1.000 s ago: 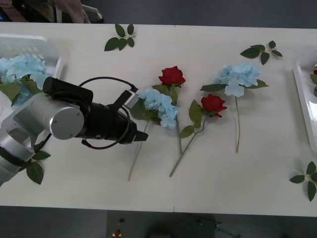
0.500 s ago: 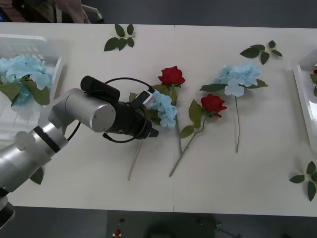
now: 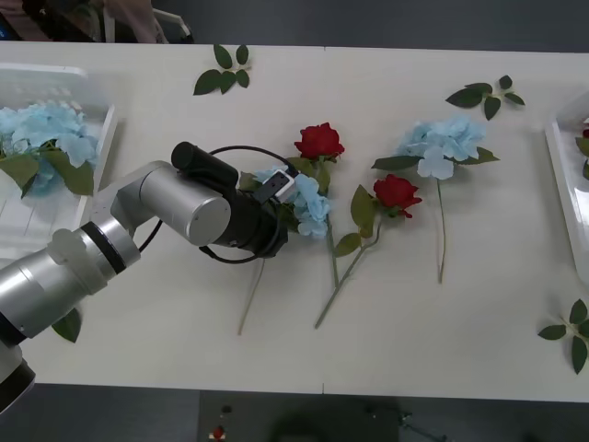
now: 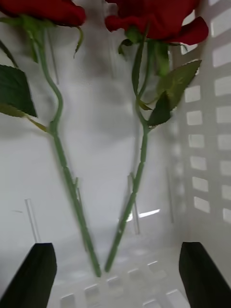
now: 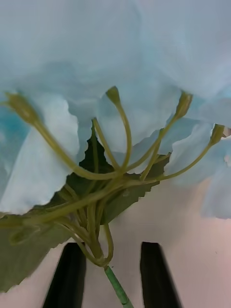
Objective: Put the red flowers into the right box and the blue flowers into the left box
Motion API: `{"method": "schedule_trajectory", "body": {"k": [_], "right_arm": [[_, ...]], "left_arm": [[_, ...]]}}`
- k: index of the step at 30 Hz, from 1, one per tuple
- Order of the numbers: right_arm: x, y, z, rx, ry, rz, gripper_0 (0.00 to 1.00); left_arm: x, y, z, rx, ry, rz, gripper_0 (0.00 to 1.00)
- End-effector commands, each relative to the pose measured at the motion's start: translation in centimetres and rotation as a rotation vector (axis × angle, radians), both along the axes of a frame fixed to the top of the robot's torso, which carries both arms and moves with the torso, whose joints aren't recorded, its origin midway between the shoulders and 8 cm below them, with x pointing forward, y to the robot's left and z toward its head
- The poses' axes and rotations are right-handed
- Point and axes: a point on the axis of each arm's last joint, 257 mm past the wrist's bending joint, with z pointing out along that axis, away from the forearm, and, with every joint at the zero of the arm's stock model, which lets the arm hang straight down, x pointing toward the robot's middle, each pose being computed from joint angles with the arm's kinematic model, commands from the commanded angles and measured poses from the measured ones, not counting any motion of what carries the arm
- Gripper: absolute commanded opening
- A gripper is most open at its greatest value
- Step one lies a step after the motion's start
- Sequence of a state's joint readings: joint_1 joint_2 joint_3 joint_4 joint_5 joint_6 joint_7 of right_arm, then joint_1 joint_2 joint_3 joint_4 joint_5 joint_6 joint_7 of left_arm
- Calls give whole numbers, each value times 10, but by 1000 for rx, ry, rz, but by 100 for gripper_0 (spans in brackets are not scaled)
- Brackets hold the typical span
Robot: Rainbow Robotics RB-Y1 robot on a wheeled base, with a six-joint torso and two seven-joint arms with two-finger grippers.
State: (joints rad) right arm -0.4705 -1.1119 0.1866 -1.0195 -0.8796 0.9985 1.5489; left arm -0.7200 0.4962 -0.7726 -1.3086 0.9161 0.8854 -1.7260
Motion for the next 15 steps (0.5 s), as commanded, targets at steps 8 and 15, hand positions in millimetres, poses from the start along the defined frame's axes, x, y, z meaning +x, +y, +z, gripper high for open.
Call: {"method": "schedule_trajectory", "body": {"k": [8, 15], "right_arm": [[38, 148, 49, 184, -42, 278, 84], [43, 258, 46, 317, -60, 331, 84]], "left_arm": [[19, 8, 49, -4, -101, -24, 0], [14, 72, 147, 85, -203, -34, 0]]}}
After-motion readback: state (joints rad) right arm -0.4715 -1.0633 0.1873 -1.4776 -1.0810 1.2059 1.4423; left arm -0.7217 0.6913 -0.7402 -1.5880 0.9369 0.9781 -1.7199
